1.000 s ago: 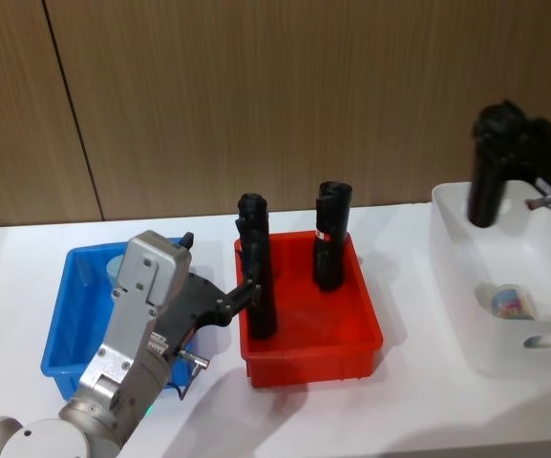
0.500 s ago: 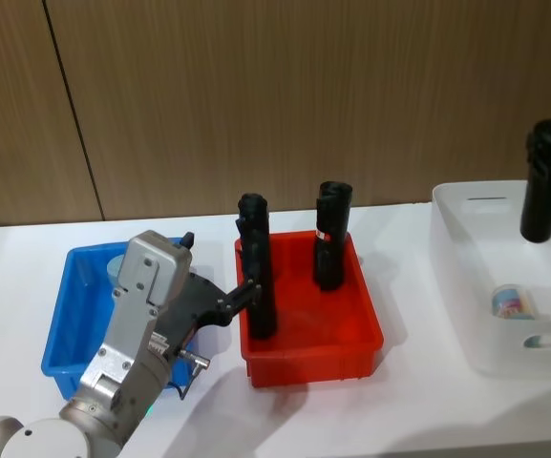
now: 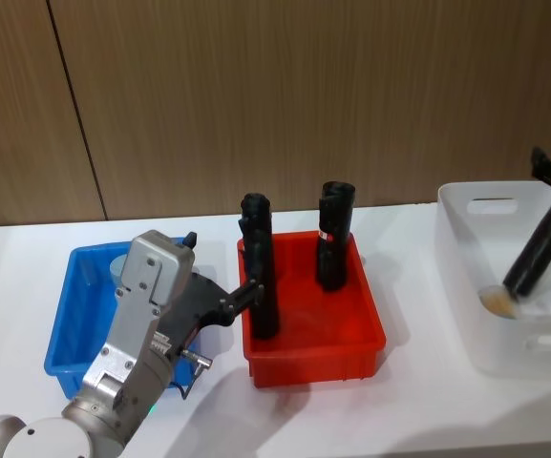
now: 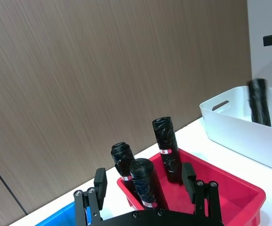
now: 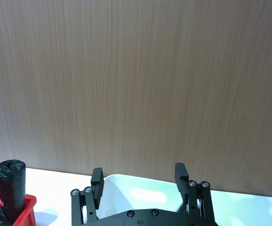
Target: Pick the cotton swabs from the blue box and place them into the white box.
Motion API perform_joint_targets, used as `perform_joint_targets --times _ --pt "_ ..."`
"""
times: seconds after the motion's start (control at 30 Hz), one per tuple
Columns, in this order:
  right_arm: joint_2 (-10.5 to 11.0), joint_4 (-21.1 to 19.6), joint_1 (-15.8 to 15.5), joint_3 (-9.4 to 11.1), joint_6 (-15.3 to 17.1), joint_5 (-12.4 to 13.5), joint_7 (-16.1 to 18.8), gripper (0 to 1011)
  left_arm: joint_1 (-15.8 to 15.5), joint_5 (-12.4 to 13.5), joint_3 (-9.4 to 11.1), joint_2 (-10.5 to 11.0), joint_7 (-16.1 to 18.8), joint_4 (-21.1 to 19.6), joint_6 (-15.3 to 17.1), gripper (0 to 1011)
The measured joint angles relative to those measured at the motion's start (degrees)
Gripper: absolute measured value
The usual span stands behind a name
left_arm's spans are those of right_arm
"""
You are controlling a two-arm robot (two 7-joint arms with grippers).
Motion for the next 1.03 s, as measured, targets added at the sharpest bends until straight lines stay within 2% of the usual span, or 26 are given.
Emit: perform_joint_targets --times 0.1,1.03 --pt "0.1 0.1 -0.1 0.2 -0.1 0.3 0.0 999 0.0 0.0 0.0 0.0 0.0 0.0 0.0 1004" --pt "0.4 -0.9 -0.9 0.7 -0.8 0.9 0.0 1002 0.0 0.0 0.0 0.0 0.0 0.0 0.0 1004"
